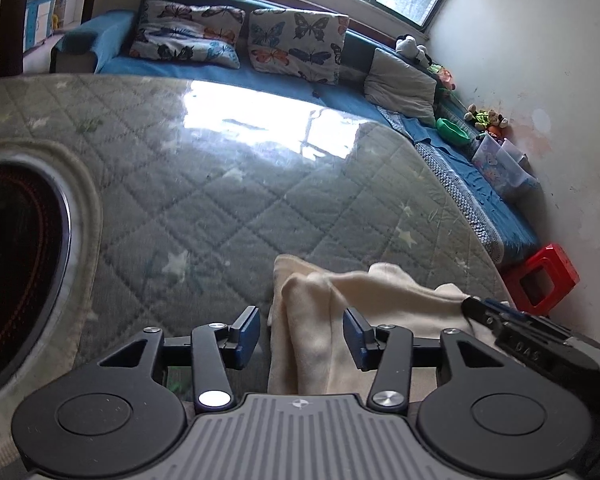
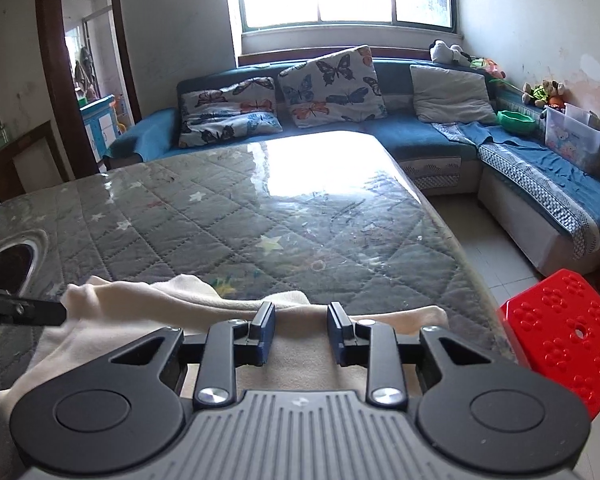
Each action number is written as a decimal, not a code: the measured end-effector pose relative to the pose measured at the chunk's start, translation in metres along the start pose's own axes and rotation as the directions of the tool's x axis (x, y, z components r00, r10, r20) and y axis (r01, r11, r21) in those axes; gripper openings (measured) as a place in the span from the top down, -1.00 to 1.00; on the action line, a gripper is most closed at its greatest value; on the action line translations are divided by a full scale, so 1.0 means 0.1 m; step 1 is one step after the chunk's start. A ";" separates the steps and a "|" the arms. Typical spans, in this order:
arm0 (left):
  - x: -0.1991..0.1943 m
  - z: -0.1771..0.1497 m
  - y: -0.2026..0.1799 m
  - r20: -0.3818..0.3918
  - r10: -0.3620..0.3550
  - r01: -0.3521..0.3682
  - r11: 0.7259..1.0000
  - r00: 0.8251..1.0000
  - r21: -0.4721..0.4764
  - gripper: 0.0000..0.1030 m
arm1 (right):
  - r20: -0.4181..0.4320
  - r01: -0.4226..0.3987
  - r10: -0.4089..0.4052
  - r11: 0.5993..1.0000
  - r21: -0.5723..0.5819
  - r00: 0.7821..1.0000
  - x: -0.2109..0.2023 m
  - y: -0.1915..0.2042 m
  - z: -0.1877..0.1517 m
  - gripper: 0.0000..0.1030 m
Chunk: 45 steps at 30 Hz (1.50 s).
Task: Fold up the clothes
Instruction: 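Lower the bundle onto the table and open both tools, then press the folded sweatshirt flat with both tools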
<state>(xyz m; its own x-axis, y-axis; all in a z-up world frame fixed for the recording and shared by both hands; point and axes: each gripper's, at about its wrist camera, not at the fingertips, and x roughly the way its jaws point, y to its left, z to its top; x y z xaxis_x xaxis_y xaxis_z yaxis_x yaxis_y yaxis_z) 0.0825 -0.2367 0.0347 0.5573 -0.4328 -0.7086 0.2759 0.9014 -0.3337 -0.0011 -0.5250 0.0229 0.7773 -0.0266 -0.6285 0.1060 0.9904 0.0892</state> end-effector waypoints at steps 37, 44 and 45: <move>-0.29 -0.60 -0.19 0.060 0.091 -0.099 0.984 0.994 0.150 -0.45 | 0.059 -0.004 0.013 0.988 -0.155 0.998 -0.74 0.37 -0.51 -0.55; -0.39 -0.74 -0.15 0.085 0.108 -0.121 0.979 0.991 0.162 -0.55 | 0.057 -0.003 0.011 0.988 -0.153 0.998 -0.80 0.45 -0.62 -0.63; -0.40 -0.75 -0.14 0.088 0.108 -0.122 0.979 0.990 0.161 -0.56 | 0.056 -0.003 0.012 0.988 -0.153 0.998 -0.80 0.46 -0.63 -0.63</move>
